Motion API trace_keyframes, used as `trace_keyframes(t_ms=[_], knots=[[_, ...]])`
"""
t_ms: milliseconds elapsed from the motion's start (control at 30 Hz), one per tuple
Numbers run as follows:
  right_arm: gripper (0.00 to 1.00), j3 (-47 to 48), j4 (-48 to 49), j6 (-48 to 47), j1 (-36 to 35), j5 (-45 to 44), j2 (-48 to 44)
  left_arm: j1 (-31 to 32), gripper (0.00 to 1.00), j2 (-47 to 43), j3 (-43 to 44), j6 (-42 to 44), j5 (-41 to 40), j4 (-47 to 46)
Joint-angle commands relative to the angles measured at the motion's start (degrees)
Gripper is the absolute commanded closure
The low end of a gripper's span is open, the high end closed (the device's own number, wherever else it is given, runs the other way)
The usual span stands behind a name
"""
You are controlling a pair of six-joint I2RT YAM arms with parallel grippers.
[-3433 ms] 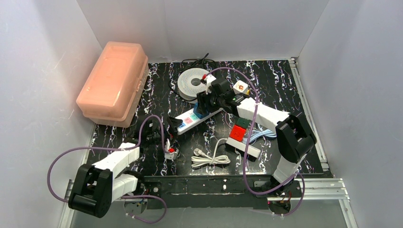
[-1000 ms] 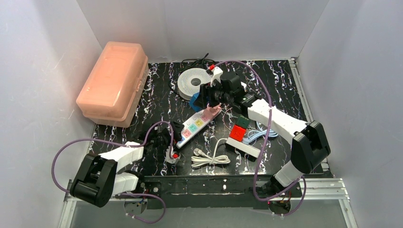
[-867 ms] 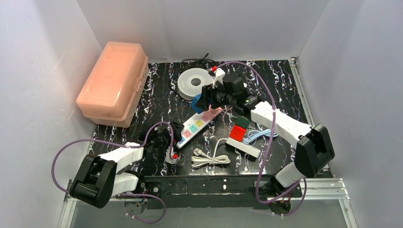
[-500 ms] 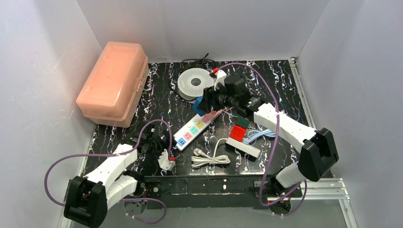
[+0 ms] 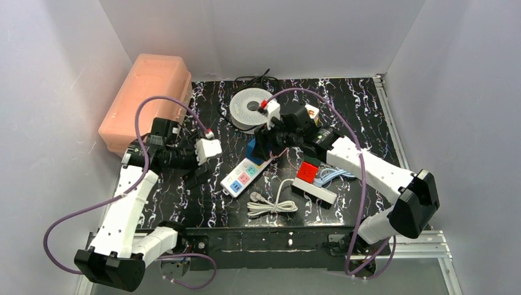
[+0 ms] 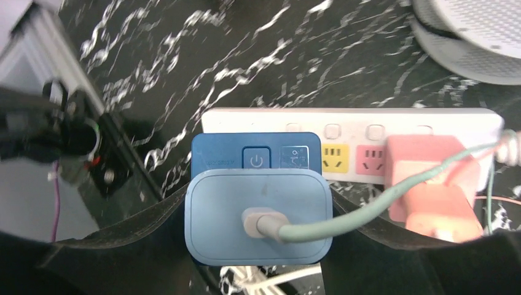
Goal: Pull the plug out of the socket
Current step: Place the plug at the center of the board.
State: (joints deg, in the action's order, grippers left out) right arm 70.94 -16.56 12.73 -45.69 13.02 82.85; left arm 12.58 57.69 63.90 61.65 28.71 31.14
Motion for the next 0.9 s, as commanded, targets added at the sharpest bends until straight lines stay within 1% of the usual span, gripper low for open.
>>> trace_keyframes(t_ms=[0,67,167,233,267,333,400,467,533,667,700,800,867], knots=[[0.99,6.5,-5.5,-8.5,-5.8,6.4,-4.6,-0.3,0.02,2.1,6.8,-22.5,9.7,5.4],[0.99,5.5,-7.3,-10.4,-7.4,8.4,-5.5,-0.3,0.02,3.1,7.8,-27.7,14.3,5.0],[0.99,6.1,-11.4,-12.2,-8.8,10.5,-5.8,-0.3,0.02,4.3,6.9,-35.2,19.7,1.9],[0.99,7.7,-15.1,-12.6,-9.0,11.0,-4.8,-0.3,0.02,5.3,6.0,-36.7,21.8,1.4],[0.99,8.8,-17.3,-12.6,-9.1,9.4,-3.8,-0.3,0.02,5.7,5.5,-36.7,22.1,1.4],[0.99,11.8,-21.2,-12.6,-9.0,5.7,-0.8,-0.3,0.02,6.1,4.0,-34.1,22.1,2.7],[0.99,15.7,-24.6,-14.6,-9.0,1.9,2.9,-0.3,0.02,6.1,2.1,-31.2,21.7,3.4],[0.99,19.8,-25.7,-15.0,-8.7,-2.4,4.9,-0.3,0.02,5.7,-0.1,-28.6,21.3,3.7],[0.99,24.7,-25.8,-15.2,-7.3,-4.2,5.9,-0.3,0.02,5.3,-1.7,-26.5,21.1,3.7],[0.99,35.4,-27.1,-13.4,-1.7,-5.2,7.9,-0.3,0.02,4.9,-2.6,-24.7,21.2,3.8],[0.99,41.3,-27.4,-10.0,2.2,-4.0,8.5,-0.3,0.02,4.7,-3.4,-22.8,21.9,4.3],[0.99,44.7,-26.2,-7.5,4.7,-3.2,7.8,0.1,0.02,4.9,-6.1,-20.2,21.1,3.5],[0.99,45.1,-25.1,-5.8,5.4,-2.5,7.1,0.8,0.02,6.0,-7.1,-19.4,19.6,2.7]])
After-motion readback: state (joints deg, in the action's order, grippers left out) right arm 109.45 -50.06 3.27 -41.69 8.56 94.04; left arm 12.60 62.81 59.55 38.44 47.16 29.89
